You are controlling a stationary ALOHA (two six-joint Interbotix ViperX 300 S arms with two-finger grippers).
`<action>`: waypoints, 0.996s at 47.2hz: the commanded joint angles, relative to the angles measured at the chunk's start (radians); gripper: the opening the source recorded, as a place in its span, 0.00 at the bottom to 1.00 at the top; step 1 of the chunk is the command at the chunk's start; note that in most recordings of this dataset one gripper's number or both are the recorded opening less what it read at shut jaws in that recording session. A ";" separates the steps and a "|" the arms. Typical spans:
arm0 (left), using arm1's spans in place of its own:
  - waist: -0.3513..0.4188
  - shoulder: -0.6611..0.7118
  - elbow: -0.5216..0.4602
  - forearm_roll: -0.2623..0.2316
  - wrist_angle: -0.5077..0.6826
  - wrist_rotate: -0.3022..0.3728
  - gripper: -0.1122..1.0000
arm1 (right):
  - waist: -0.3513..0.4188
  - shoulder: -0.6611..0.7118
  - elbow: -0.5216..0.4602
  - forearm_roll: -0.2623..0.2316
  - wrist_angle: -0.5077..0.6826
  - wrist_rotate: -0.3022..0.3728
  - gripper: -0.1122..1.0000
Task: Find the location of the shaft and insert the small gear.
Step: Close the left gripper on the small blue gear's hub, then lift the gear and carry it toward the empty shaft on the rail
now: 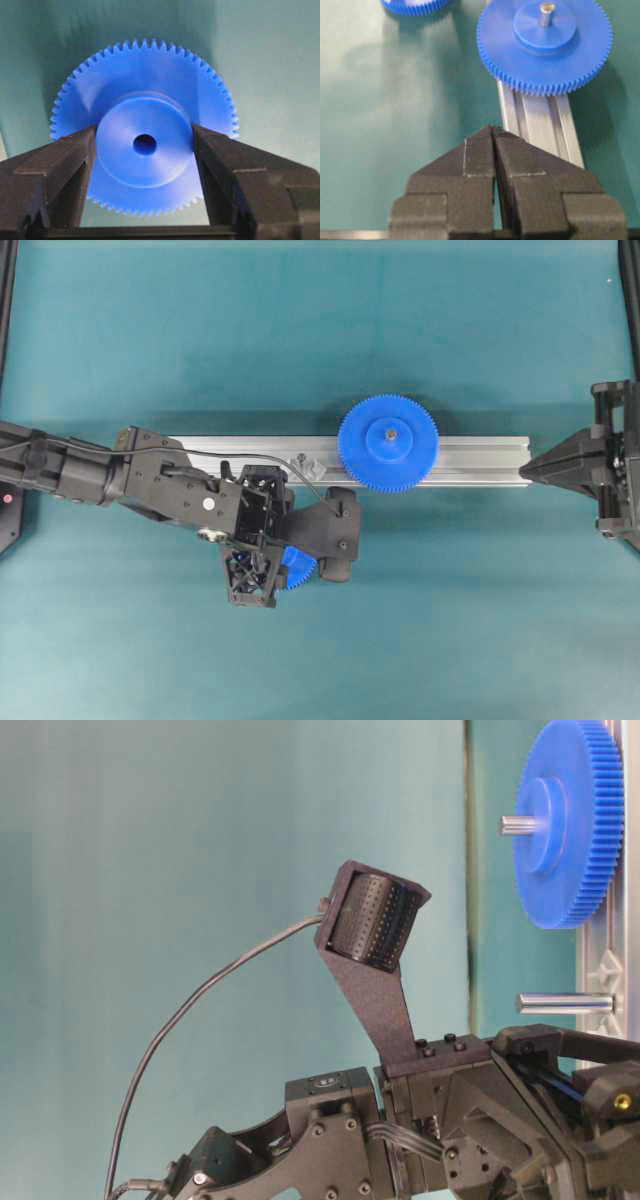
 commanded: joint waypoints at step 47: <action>0.000 -0.143 -0.094 0.006 0.213 0.026 0.68 | -0.002 0.009 -0.009 0.000 -0.011 0.009 0.12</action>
